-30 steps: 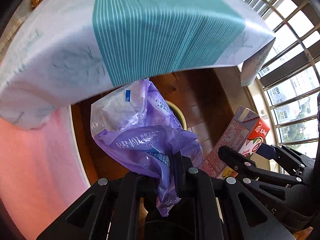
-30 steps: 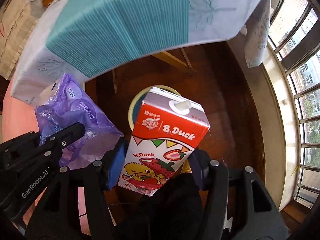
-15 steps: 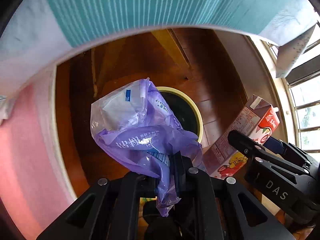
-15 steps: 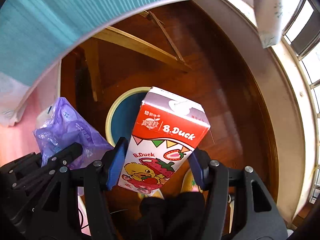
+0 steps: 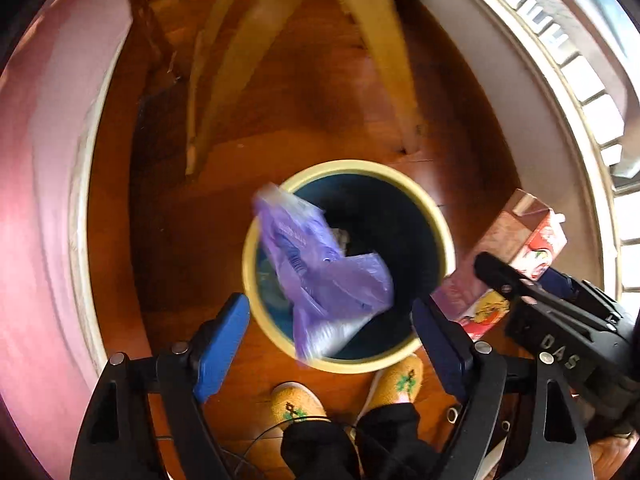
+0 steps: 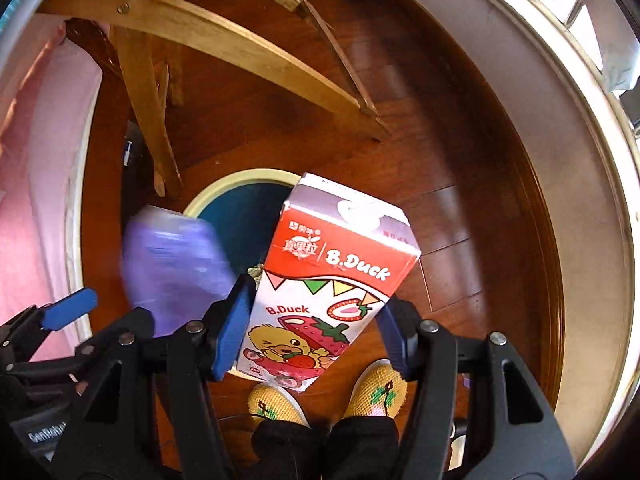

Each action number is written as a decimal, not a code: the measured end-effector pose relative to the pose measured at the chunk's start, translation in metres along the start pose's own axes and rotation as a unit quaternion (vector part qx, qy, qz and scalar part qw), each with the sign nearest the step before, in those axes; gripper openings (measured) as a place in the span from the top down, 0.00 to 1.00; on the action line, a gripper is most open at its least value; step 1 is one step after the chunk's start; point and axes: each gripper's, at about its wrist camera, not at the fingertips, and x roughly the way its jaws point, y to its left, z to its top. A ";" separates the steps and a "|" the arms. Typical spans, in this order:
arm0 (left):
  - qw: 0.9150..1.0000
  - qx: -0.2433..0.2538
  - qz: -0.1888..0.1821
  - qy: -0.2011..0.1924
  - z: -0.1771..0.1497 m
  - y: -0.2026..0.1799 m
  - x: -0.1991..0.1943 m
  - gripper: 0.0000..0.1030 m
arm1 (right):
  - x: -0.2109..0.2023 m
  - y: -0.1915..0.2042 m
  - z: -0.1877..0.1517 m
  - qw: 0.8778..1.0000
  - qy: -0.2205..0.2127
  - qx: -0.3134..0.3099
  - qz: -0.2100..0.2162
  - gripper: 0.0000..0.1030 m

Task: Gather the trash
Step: 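Carry carton and bag over the bin and open both tools to drop them, then raise both tools back over the table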

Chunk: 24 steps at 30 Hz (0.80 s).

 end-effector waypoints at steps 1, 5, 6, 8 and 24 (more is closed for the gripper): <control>1.000 -0.006 0.000 0.002 0.000 0.005 0.000 0.18 | 0.004 0.003 -0.001 1.000 0.002 -0.003 -0.001 0.45; 1.000 -0.021 0.007 -0.003 -0.003 0.021 0.002 0.18 | 0.011 0.008 -0.004 1.000 0.009 -0.011 0.005 0.45; 1.000 -0.025 0.010 -0.005 -0.004 0.023 0.000 0.18 | 0.011 0.010 -0.005 1.000 0.010 -0.013 0.007 0.45; 0.999 -0.032 0.013 -0.009 -0.008 0.031 -0.004 0.18 | 0.013 0.016 -0.005 1.000 0.014 -0.020 0.012 0.45; 0.995 -0.077 0.041 -0.049 -0.026 0.070 -0.065 0.18 | -0.010 0.046 -0.002 0.998 0.015 -0.039 0.036 0.33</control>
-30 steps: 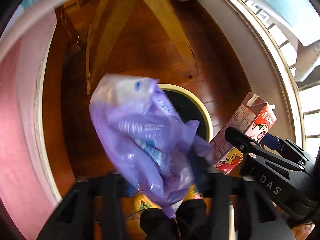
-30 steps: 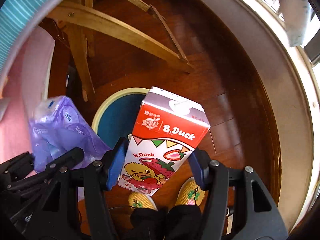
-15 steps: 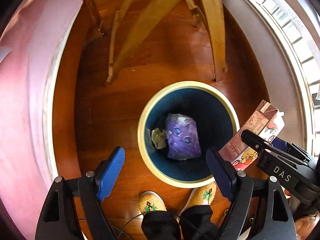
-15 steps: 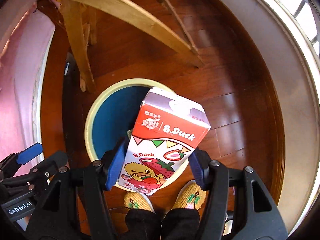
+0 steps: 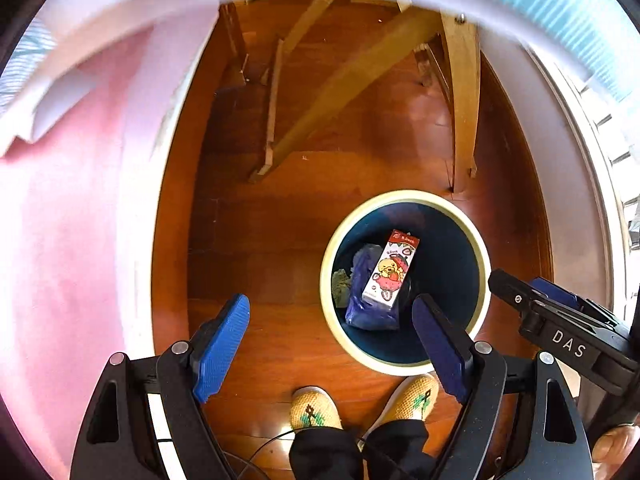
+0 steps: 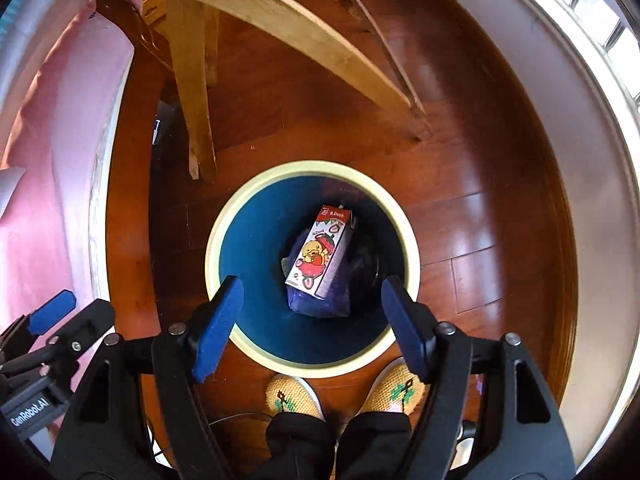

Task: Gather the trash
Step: 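Raise both tools back over the table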

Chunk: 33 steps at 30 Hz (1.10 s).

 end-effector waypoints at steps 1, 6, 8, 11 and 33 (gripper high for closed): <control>1.000 -0.003 0.001 -0.003 0.000 0.001 -0.007 0.18 | -0.007 0.002 -0.001 1.000 -0.003 -0.002 -0.003 0.33; 1.000 -0.012 -0.005 -0.027 0.005 0.001 -0.062 0.18 | -0.056 0.013 -0.004 1.000 -0.012 -0.014 -0.009 0.33; 0.999 -0.013 -0.013 -0.040 0.010 0.000 -0.091 0.18 | -0.081 0.019 -0.004 1.000 -0.019 -0.018 -0.007 0.33; 0.998 -0.006 -0.026 -0.064 0.018 -0.003 -0.137 0.18 | -0.126 0.029 -0.004 0.999 -0.033 -0.025 0.001 0.33; 0.964 0.081 -0.079 -0.242 0.055 -0.026 -0.459 0.18 | -0.450 0.094 0.013 0.975 -0.214 -0.055 0.016 0.33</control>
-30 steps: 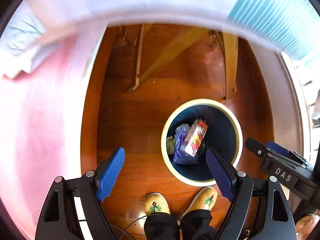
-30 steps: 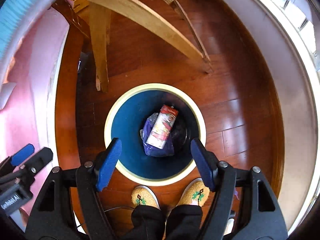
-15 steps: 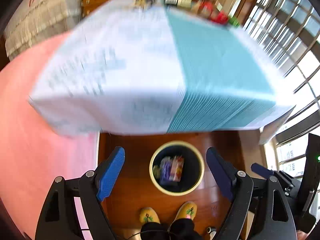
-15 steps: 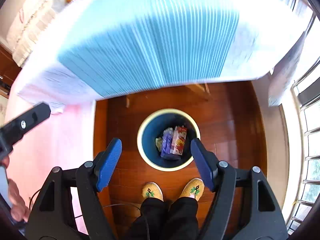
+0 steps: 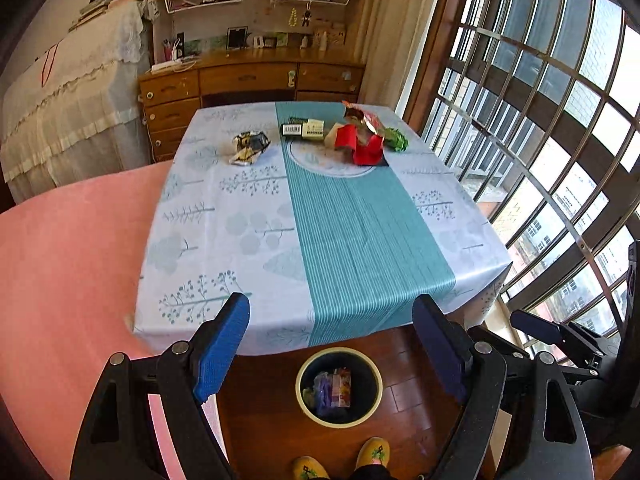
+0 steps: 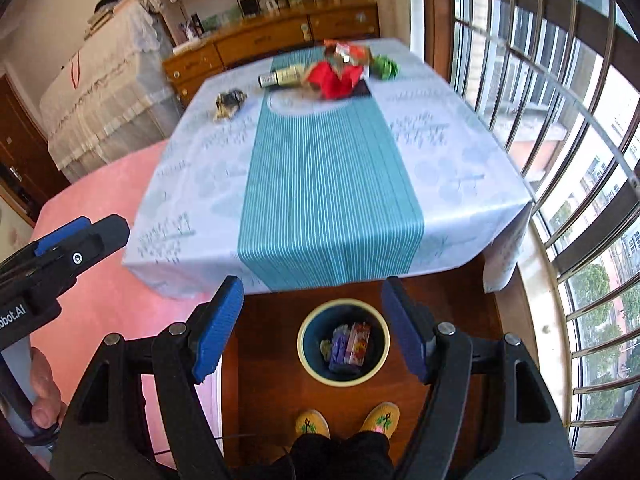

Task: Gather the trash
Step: 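Raise both tools back over the table, then grasp the red paper with the left tool while the right tool grasps the black card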

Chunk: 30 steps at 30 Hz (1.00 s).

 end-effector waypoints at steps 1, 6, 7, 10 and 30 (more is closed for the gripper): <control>1.000 0.004 0.000 -0.008 0.008 -0.003 -0.006 0.18 | -0.006 0.001 0.005 1.000 -0.007 0.001 -0.001 0.33; 0.999 0.021 -0.012 -0.025 0.050 -0.011 -0.026 0.13 | -0.035 0.007 0.032 0.999 -0.039 0.002 -0.004 0.33; 0.999 0.024 -0.014 -0.027 0.058 -0.013 -0.027 0.13 | -0.039 0.009 0.038 0.999 -0.047 -0.002 -0.007 0.33; 0.999 0.033 -0.016 -0.034 0.081 -0.017 -0.027 0.12 | -0.049 0.009 0.053 0.998 -0.068 -0.007 -0.013 0.36; 0.997 -0.002 -0.011 0.075 0.247 -0.052 0.216 0.09 | 0.137 -0.115 0.246 0.999 -0.026 -0.006 0.018 0.71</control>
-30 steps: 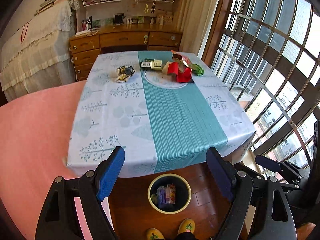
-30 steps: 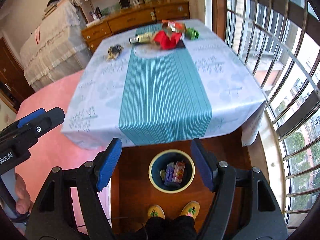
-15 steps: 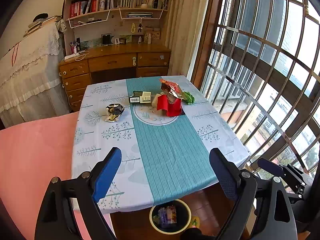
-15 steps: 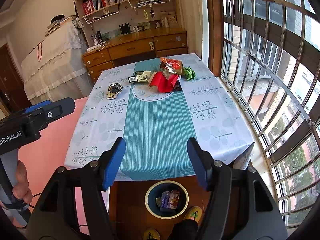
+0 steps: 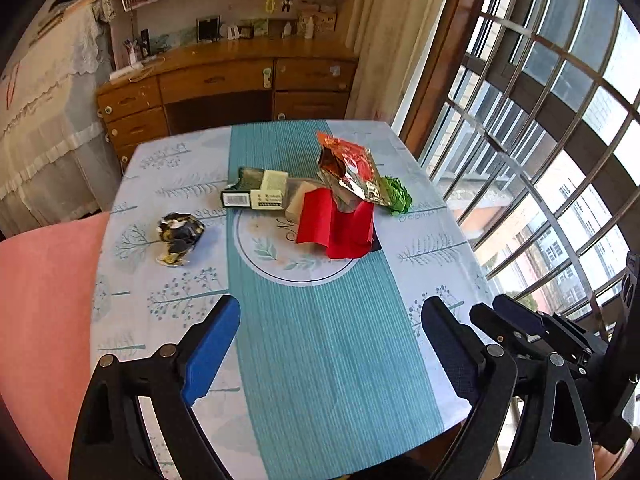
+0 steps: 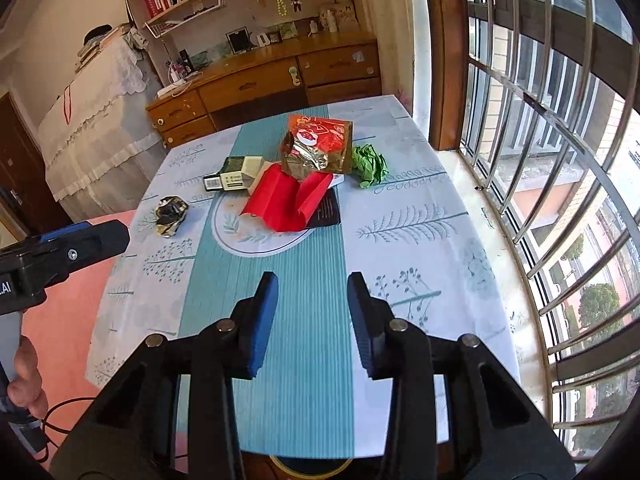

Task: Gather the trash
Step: 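Grasp the red paper with the left tool while the right tool grasps the black card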

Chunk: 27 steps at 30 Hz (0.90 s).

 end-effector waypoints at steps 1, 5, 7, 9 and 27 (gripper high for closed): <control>1.000 -0.004 -0.005 0.018 0.013 -0.002 0.020 0.09 | 0.014 -0.009 0.010 1.000 0.008 -0.001 0.003 0.72; 0.998 -0.007 -0.006 0.062 0.054 -0.016 0.093 0.09 | 0.078 -0.042 0.051 0.999 0.039 -0.024 0.022 0.73; 0.996 -0.008 -0.001 0.085 0.068 -0.021 0.129 0.09 | 0.106 -0.056 0.065 0.998 0.053 -0.032 0.030 0.74; 0.994 -0.012 0.001 0.109 0.078 -0.023 0.159 0.09 | 0.128 -0.067 0.073 0.997 0.065 -0.033 0.037 0.74; 0.977 -0.013 0.075 0.200 0.104 -0.026 0.307 0.06 | 0.241 -0.083 0.087 0.985 0.137 -0.042 0.097 0.75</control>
